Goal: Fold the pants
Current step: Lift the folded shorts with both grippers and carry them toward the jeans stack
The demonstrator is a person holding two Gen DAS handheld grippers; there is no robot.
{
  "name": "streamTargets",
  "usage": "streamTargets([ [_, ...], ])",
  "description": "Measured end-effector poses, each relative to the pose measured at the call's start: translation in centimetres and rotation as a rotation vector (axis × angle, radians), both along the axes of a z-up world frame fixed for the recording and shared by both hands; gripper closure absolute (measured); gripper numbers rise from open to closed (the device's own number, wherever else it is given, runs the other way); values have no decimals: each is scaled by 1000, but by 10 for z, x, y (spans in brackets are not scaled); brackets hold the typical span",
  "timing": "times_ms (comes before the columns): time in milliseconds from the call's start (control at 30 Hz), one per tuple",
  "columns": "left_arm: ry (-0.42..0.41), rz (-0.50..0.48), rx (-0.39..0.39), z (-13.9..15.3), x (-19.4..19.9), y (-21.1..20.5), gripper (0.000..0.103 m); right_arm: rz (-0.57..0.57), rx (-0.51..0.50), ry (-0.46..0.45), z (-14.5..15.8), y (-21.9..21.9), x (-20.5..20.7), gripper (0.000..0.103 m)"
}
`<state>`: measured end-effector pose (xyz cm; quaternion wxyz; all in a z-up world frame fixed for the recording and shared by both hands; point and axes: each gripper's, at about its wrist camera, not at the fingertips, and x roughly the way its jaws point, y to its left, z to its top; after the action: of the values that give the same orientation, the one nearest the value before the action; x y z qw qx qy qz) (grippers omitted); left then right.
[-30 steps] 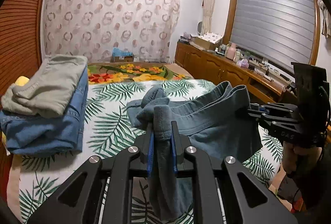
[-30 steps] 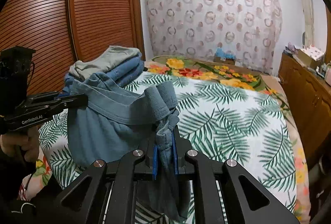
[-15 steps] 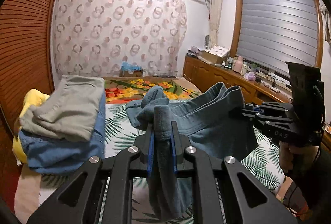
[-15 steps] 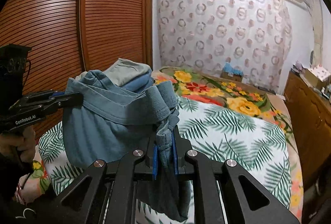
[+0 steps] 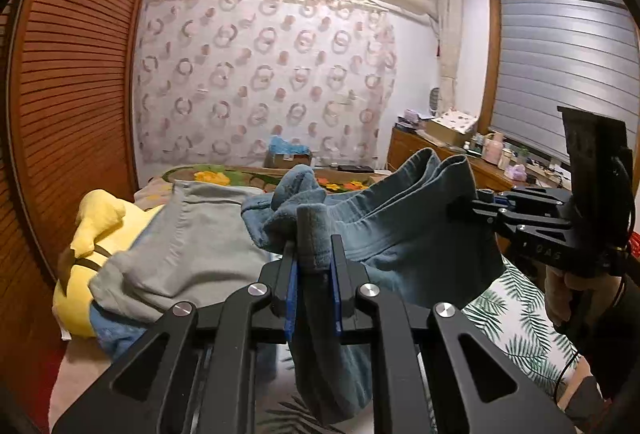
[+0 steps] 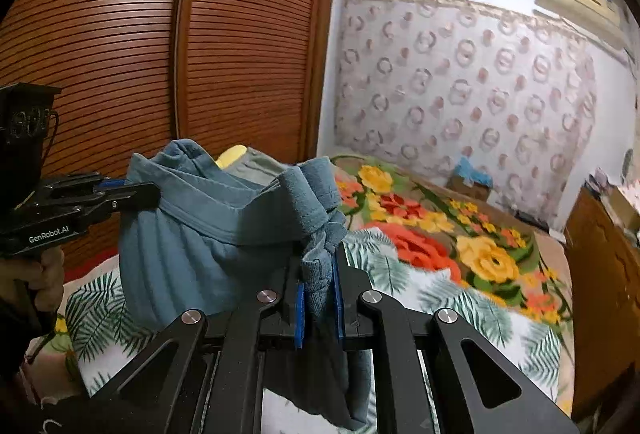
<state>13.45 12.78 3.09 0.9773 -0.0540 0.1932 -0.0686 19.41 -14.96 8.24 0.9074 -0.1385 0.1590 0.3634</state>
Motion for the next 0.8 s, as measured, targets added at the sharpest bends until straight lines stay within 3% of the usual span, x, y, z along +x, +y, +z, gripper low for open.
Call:
streamTargets([
  [433, -31, 52, 3, 8, 21, 27, 88, 41, -17, -39, 3, 22, 48, 92],
  [800, -69, 145, -16, 11, 29, 52, 88, 144, -7, -82, 10, 49, 98, 92],
])
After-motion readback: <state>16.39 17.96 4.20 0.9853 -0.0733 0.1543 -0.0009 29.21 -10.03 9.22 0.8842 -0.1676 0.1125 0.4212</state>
